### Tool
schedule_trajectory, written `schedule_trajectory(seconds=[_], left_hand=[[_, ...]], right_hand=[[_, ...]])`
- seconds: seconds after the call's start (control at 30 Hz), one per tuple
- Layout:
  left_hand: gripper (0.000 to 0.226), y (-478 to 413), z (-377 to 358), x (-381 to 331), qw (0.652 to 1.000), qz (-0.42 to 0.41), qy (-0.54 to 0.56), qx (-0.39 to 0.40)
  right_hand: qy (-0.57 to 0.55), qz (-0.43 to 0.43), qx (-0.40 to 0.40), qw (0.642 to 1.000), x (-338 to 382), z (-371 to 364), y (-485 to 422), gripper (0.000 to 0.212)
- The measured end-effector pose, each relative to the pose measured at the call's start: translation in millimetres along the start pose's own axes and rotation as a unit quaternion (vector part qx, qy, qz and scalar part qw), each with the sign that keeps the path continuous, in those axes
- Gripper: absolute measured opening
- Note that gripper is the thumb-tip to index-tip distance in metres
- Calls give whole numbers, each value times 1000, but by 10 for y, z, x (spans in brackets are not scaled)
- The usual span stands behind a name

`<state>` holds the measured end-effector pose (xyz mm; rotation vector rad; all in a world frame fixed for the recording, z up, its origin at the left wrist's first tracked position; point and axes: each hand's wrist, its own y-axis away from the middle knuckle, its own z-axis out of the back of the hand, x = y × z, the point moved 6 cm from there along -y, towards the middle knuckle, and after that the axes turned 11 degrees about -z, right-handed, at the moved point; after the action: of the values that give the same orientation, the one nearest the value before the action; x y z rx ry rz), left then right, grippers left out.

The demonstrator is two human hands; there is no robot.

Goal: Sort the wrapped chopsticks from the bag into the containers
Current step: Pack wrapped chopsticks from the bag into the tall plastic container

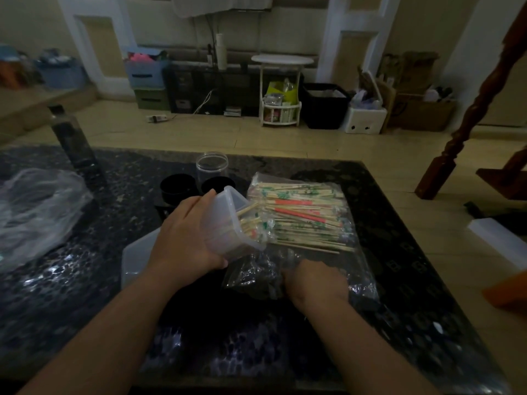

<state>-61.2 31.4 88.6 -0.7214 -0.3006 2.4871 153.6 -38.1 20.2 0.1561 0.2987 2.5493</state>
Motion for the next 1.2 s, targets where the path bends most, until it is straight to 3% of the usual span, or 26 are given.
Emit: schedule_trajectory(seconds=[0.1, 0.2, 0.3, 0.4, 0.47, 0.6, 0.7, 0.83, 0.93, 1.1, 1.2], left_hand=[[133, -10, 4, 9, 1000, 1, 0, 2], [132, -13, 12, 18, 1000, 11, 8, 1], [132, -13, 21, 20, 1000, 8, 14, -2], [132, -22, 22, 40, 1000, 13, 16, -2], [131, -35, 24, 57, 1000, 16, 15, -2], [132, -96, 45, 137, 999, 42, 18, -12], [131, -123, 71, 166, 998, 55, 15, -34], [130, -138, 68, 182, 998, 53, 23, -32], [130, -165, 84, 214, 998, 56, 31, -27], [129, -198, 114, 268, 997, 63, 39, -36], [128, -204, 100, 275, 996, 66, 39, -34]], right_hand=[[-33, -16, 29, 999, -14, -91, -35, 51], [-30, 2, 43, 999, 27, -154, -57, 36], [-37, 6, 70, 997, 35, -216, -105, 76], [-105, -16, 87, 991, -3, -277, -211, 90], [-142, -17, 68, 987, -23, -303, -244, 85], [-86, 22, -16, 996, -20, -279, -312, 69], [-72, 63, 13, 995, 46, -362, -453, 73], [-124, 63, 30, 990, 162, -276, -698, 66], [-92, 63, 47, 993, 226, -229, -840, 68], [-71, 64, 40, 995, 271, -278, -999, 79], [-57, 75, 26, 995, 323, -245, -1054, 69]])
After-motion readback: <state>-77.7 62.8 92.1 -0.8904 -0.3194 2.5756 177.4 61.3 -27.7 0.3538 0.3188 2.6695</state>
